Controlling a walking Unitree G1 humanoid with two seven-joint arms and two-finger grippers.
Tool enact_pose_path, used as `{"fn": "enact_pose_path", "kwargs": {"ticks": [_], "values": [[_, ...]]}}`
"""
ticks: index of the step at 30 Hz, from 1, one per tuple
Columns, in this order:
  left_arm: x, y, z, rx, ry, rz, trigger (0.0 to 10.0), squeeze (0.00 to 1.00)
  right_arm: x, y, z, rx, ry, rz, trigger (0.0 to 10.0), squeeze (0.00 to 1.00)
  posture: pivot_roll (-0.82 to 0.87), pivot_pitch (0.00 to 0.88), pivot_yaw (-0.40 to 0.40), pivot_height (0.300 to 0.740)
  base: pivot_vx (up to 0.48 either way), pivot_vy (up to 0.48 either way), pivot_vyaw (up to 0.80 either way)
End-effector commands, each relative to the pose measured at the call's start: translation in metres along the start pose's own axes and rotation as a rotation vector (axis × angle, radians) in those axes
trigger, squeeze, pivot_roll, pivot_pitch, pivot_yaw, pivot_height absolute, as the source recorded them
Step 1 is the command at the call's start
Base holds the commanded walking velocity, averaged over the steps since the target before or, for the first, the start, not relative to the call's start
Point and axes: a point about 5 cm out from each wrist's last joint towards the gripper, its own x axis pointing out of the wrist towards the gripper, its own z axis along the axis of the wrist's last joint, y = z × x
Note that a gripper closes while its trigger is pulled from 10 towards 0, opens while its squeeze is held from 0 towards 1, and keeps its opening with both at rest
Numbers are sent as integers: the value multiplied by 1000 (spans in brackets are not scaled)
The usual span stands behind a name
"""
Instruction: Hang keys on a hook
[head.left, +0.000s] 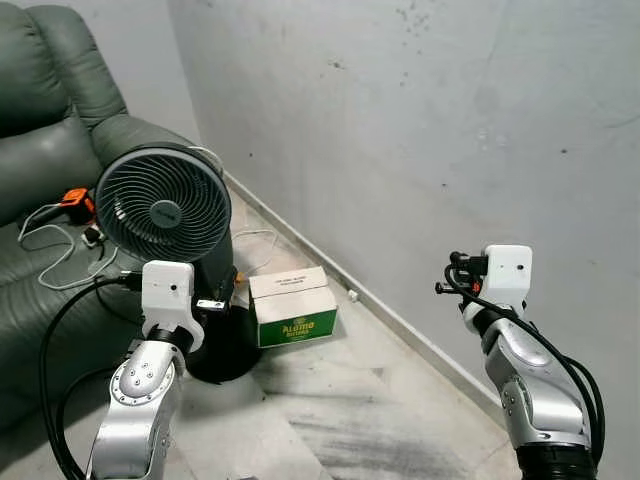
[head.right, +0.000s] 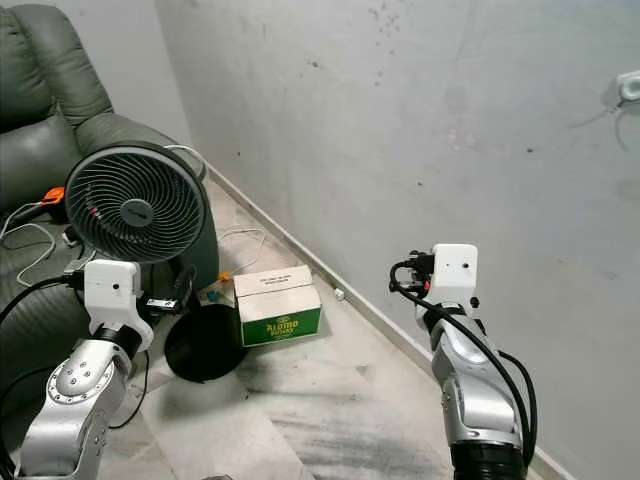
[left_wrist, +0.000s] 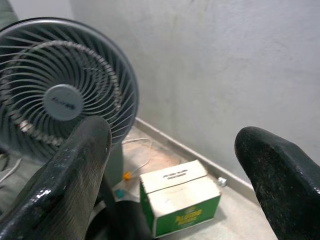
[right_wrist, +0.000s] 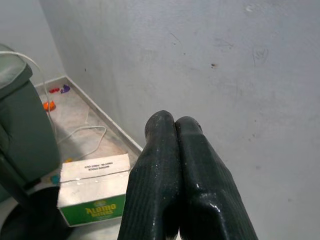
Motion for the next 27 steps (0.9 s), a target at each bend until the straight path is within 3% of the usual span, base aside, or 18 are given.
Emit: {"fn": "enact_pose_path", "kwargs": {"ticks": [1,9,27], "values": [[3,1,0,-13,11,6,10000,0,1,1,11,-7,-39,-2,10000,0,28,0,11,740,0,0,-788],[5,4,1,-54,20,29,10000,0,3,4,11,56,-5,1,10000,0,32,0,17,740,0,0,-777],[9,-1,2,-115,35,52,10000,0,6,13,14,39,-13,43,10000,0,32,0,10,740,0,0,-756]]}}
